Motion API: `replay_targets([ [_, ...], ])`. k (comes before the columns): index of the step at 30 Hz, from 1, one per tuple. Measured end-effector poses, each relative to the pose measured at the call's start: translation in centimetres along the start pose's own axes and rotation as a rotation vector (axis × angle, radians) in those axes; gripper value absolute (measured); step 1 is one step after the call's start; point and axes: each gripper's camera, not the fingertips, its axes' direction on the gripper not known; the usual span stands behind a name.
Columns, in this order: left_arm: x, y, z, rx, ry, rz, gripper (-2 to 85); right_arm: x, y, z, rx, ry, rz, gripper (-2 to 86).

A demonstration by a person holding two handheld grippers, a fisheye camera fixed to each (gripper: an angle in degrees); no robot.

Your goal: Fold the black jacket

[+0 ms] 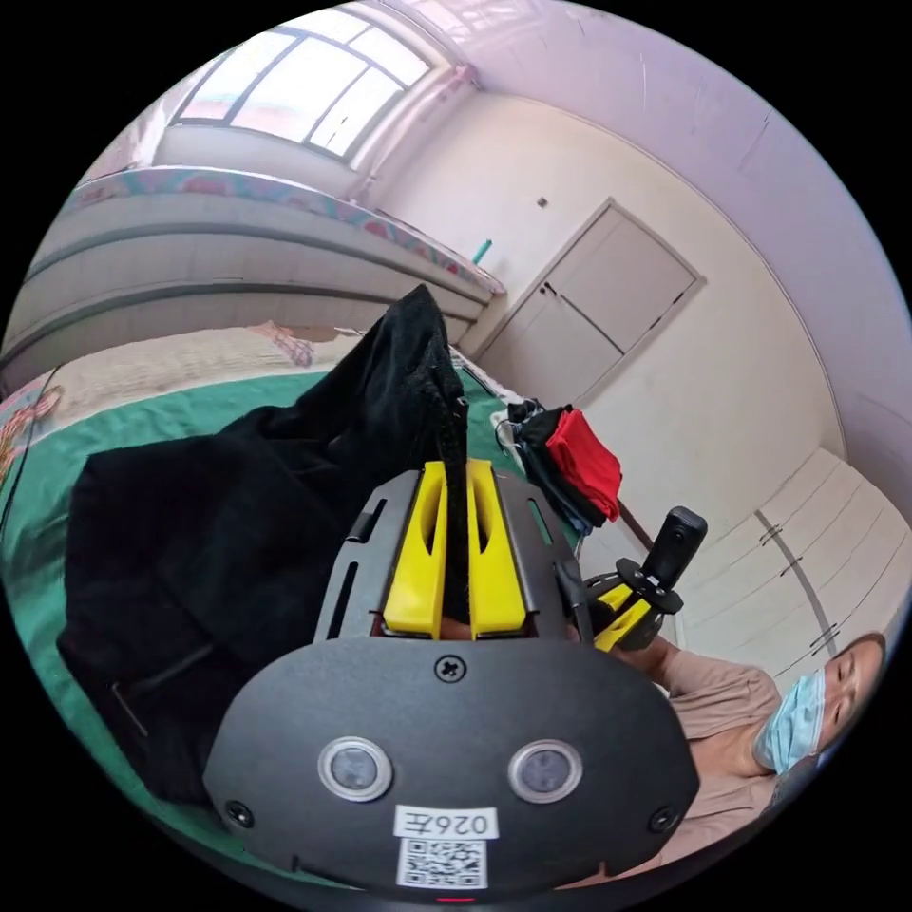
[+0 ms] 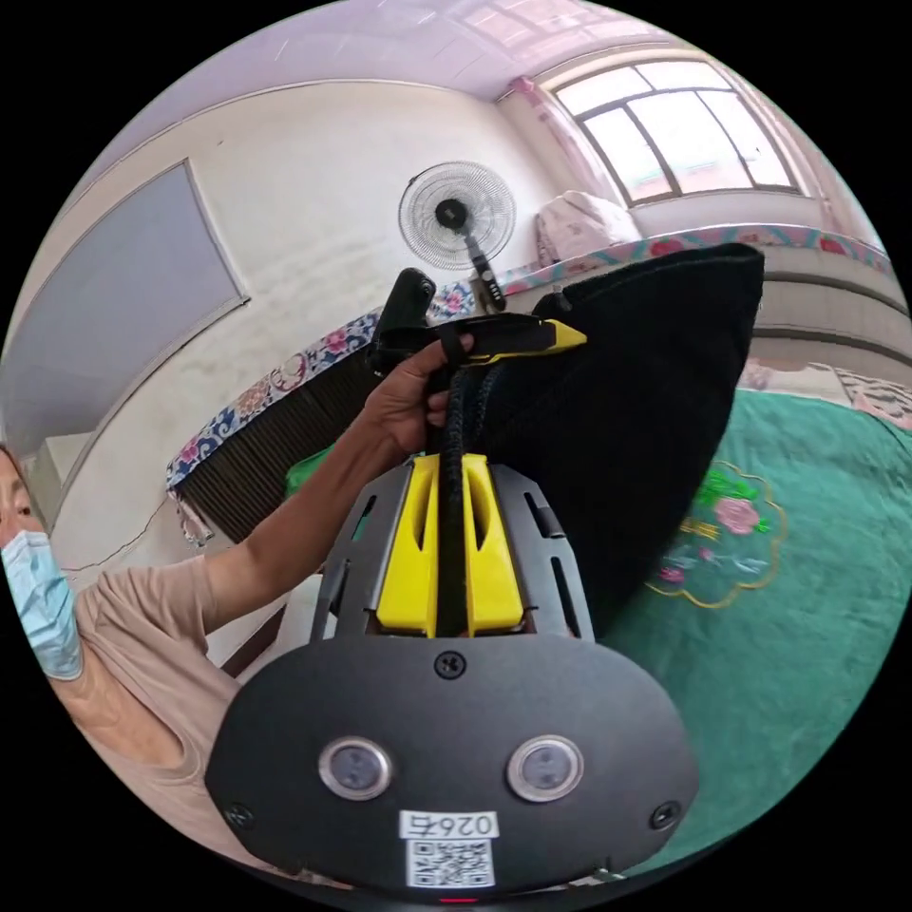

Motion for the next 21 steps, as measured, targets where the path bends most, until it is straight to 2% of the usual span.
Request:
replay_targets([
  [5, -14.5, 13.8, -10.5, 0.123, -0.021, -0.217, 2.0, -2.2, -2.0, 15.0, -0.167, -0.077, -0.008, -0.5],
  [8, -23.1, 22.7, -12.2, 0.203, 0.050, -0.398, 2.3, -1.5, -1.8, 24.4, -0.311, -0.101, 0.057, -0.6],
  [11, -29.2, 30.3, -10.9, 0.208, 0.076, -0.537, 2.7, -0.5, -1.0, 31.4, -0.438, -0.097, 0.122, -0.5],
  [13, -31.7, 33.0, -9.7, 0.237, 0.202, -0.605, 3.1, -0.3, -0.4, 33.9, -0.481, -0.067, 0.140, -0.5],
  [14, -31.7, 33.4, -9.6, 0.241, 0.203, -0.588, 3.5, -0.5, -0.2, 35.0, -0.492, -0.036, 0.133, -0.5],
  [21, -26.2, 33.7, -12.5, 0.214, -0.124, -0.476, 2.9, -3.8, -0.3, 39.9, -0.503, 0.213, -0.015, -0.2],
])
